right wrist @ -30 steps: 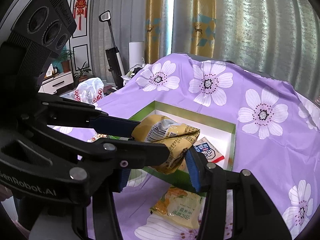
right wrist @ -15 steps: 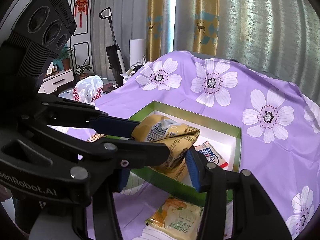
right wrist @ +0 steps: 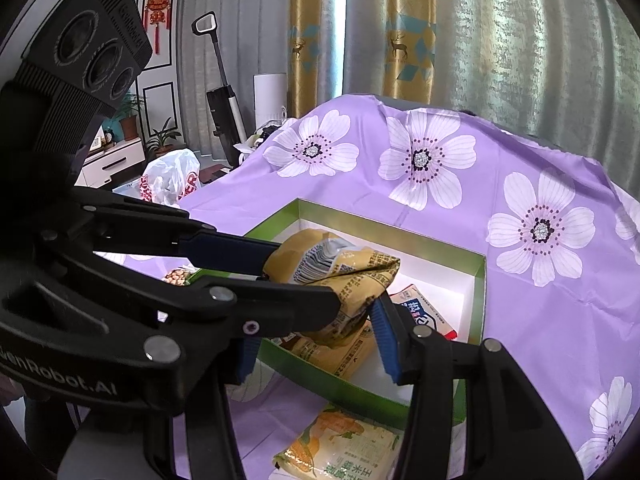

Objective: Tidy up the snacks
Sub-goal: 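Carry the gold bag over the green box with the left gripper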

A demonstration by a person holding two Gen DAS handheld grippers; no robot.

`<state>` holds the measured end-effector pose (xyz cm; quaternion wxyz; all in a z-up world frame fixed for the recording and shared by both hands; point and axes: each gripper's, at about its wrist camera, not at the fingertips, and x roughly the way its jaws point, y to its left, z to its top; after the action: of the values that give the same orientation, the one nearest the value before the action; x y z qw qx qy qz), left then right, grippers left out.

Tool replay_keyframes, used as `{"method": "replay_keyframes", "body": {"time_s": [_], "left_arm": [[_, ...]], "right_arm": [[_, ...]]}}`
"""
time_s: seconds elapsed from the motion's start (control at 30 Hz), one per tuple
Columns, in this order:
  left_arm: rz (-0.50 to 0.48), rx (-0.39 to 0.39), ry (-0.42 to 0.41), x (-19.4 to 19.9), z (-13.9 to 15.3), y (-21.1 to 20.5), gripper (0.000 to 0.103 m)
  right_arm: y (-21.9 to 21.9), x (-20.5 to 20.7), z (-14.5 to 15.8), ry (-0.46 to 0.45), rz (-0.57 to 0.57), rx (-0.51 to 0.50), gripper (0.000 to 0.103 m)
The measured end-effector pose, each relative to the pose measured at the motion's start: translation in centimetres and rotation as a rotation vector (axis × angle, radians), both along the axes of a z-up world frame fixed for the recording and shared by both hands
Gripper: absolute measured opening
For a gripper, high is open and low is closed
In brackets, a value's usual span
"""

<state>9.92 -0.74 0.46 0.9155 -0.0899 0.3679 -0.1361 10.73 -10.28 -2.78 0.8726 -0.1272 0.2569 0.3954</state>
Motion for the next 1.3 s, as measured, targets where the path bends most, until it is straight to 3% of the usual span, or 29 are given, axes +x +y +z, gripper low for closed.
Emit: {"method": "replay_keyframes", "body": {"time_s": [1.3], "left_arm": [[0.002, -0.025, 0.105, 4.7, -3.7, 1.2, 0.038]], "right_arm": [[1.8, 5.0, -3.5, 0.098, 0.000, -0.045, 0.050]]}}
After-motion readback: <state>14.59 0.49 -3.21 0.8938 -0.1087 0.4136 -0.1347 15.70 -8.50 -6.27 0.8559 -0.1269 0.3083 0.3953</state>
